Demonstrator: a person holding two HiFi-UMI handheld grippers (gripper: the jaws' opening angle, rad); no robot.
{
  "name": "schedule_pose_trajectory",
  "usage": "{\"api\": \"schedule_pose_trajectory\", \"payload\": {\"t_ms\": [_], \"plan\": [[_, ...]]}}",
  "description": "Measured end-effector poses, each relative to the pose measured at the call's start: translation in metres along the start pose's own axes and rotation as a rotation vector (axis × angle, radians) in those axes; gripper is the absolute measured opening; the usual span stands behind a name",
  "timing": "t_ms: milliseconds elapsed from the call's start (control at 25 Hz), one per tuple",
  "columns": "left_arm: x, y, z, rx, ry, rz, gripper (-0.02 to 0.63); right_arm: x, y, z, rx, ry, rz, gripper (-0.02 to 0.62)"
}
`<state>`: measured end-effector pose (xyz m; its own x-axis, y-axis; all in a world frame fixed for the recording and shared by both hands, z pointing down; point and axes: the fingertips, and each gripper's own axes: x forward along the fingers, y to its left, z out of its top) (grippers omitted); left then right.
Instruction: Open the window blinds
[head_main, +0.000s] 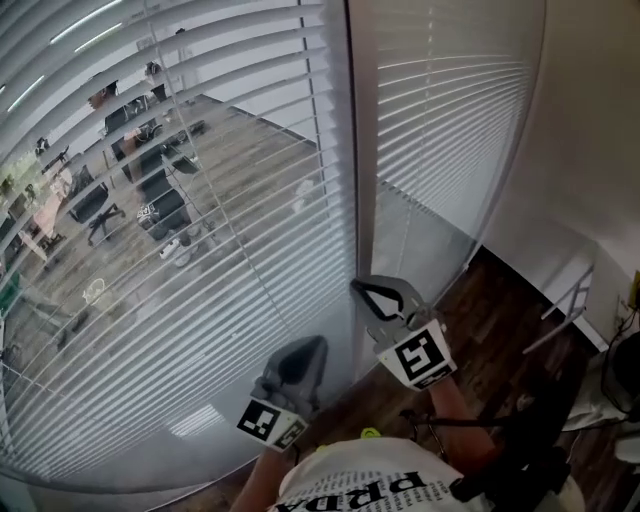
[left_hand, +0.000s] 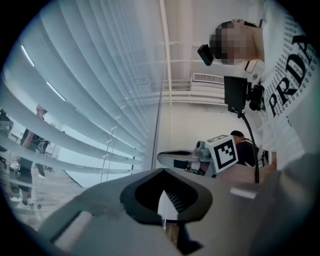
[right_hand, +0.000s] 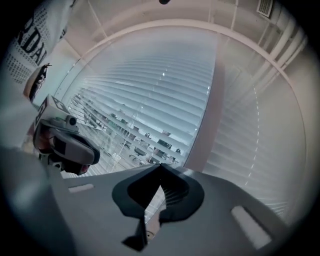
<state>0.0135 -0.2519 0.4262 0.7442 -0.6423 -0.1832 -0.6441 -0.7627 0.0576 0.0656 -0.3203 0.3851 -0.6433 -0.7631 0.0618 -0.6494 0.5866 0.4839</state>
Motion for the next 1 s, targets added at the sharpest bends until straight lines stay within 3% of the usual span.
{"api": "schedule_pose_trajectory", "payload": {"t_ms": [120,240,400,640,1000], "plan": [[0.01,0.001,-0.005,0.026,-0.016,0.016,-0.008,0.001,0.002,-0.005,-0.004,-0.051,0.043,0.008],[0.023,-0.024,-0.015,0.018,0.003,0.01,-0.008,-0.021,0.005,-0.021,0.047,-0.061,0.065,0.008],[0.029,-0.054,0.012,0.028,-0.01,-0.006,-0.008,-0.042,0.004,0.002,0.07,-0.086,0.079,0.008],[0.022,-0.014,0.006,-0.011,-0.057,-0.002,-0.008,0.0,0.022,-0.003,0.074,-0.105,0.089,0.008],[0.018,-0.017,0.004,-0.022,-0.061,-0.016,-0.008,-0.002,0.029,-0.002,0.064,-0.088,0.09,0.008]]}}
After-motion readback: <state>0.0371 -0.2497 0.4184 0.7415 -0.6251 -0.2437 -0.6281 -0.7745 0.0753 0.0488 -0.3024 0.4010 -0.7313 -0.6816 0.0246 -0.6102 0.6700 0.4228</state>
